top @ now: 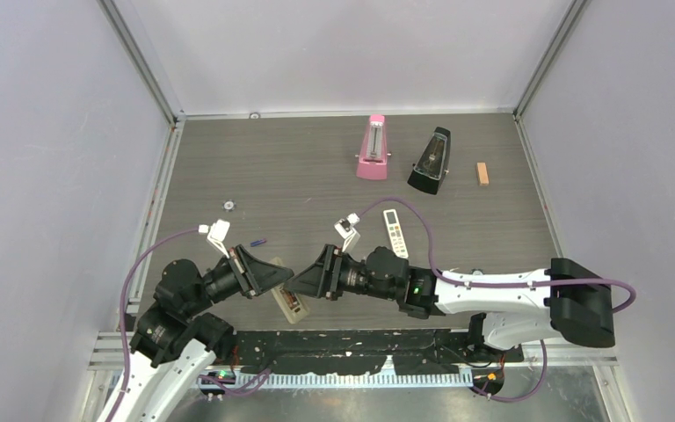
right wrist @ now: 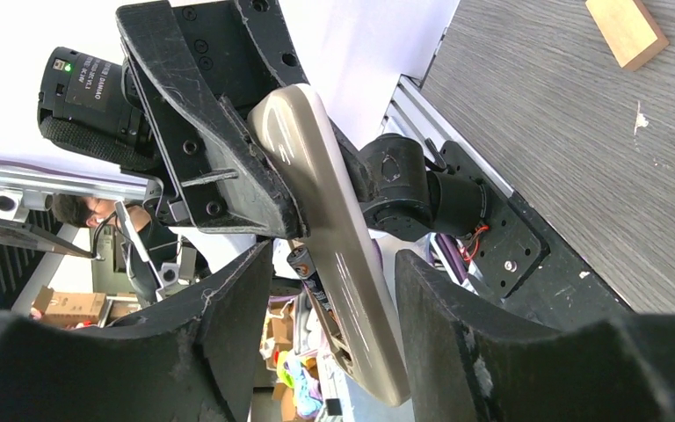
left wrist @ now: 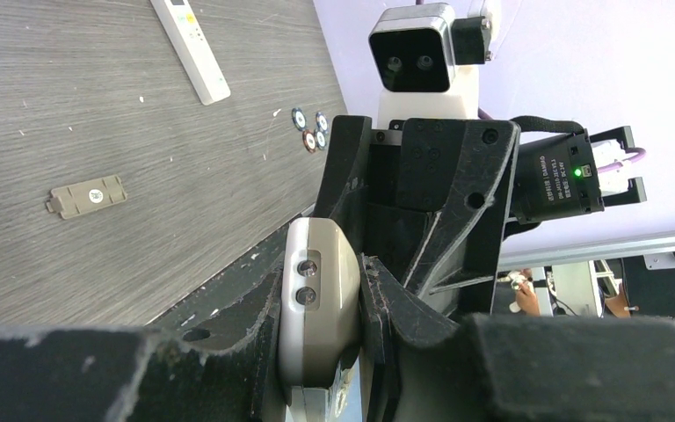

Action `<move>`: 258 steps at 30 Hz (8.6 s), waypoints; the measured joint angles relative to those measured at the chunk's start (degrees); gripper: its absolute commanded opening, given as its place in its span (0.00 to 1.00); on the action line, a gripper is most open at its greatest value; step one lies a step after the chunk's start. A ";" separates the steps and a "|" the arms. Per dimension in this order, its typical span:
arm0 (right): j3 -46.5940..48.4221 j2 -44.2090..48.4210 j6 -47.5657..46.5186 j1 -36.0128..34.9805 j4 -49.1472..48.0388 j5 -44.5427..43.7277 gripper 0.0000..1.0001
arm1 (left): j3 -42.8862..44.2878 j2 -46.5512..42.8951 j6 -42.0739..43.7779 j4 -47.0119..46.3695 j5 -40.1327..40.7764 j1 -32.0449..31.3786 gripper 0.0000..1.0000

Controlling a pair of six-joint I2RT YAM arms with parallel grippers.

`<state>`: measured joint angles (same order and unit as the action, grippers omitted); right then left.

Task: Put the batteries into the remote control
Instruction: Load the battery into the remote control, then move the battery to the center of the board.

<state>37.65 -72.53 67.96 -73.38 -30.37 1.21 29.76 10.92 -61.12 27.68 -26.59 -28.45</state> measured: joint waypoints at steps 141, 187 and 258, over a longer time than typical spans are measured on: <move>11.56 4.17 -33.42 -8.15 20.59 -0.79 0.87 | 2.54 -4.57 9.68 -10.08 -11.58 0.00 0.00; 7.34 2.86 -28.11 -3.74 10.71 21.84 0.36 | 0.20 -7.61 5.68 -18.14 -15.47 -0.04 0.00; 81.33 -69.07 -81.55 13.40 54.42 4.48 0.09 | 26.36 -6.29 25.73 28.24 40.50 -0.04 0.00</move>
<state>118.98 -141.60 -13.58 -59.99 24.05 5.69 56.12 4.62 -35.40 55.92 13.91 -28.49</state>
